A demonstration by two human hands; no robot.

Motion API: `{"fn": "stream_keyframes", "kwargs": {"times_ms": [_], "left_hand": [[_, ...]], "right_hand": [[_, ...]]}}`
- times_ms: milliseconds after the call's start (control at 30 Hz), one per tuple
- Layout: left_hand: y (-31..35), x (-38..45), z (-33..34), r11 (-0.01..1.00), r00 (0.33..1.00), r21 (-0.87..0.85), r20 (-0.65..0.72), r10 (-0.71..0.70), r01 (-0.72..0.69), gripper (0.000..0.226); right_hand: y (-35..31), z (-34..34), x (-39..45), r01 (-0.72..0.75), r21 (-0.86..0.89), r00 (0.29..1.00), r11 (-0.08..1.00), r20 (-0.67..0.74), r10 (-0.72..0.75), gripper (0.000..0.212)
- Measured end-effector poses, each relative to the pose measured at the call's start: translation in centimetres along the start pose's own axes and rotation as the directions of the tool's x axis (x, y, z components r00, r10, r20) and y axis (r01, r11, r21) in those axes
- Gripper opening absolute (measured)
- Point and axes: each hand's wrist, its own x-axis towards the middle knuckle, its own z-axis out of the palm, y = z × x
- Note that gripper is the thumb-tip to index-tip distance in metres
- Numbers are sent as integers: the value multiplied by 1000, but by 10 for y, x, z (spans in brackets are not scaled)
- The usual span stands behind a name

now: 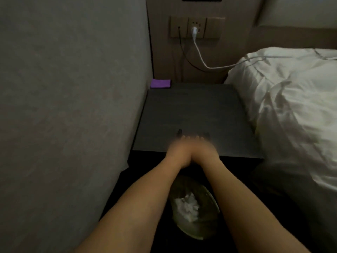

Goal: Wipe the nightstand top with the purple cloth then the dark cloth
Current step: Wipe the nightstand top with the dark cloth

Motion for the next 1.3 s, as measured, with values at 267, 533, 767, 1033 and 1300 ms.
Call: {"fn": "stream_keyframes", "kwargs": {"times_ms": [267,533,767,1033,1300], "left_hand": [[-82,-50,16,958,964,-140,-51,-261,252,74],[-113,-78,29,922,927,-134,-46,-373,364,70],[-108,-78,27,932,933,-25,0,-361,361,68],[-88,-82,29,939,939,27,0,-343,342,69],[-44,-62,23,964,966,57,-8,-260,260,67]], "right_hand": [[-98,-8,17,222,-1,975,975,26,-222,51],[-144,-3,8,307,9,952,952,-16,-307,50],[-135,9,1,334,32,942,942,-36,-333,52],[-118,16,-13,340,24,938,940,-80,-338,51],[-70,14,-23,268,37,960,963,-98,-264,52]]}}
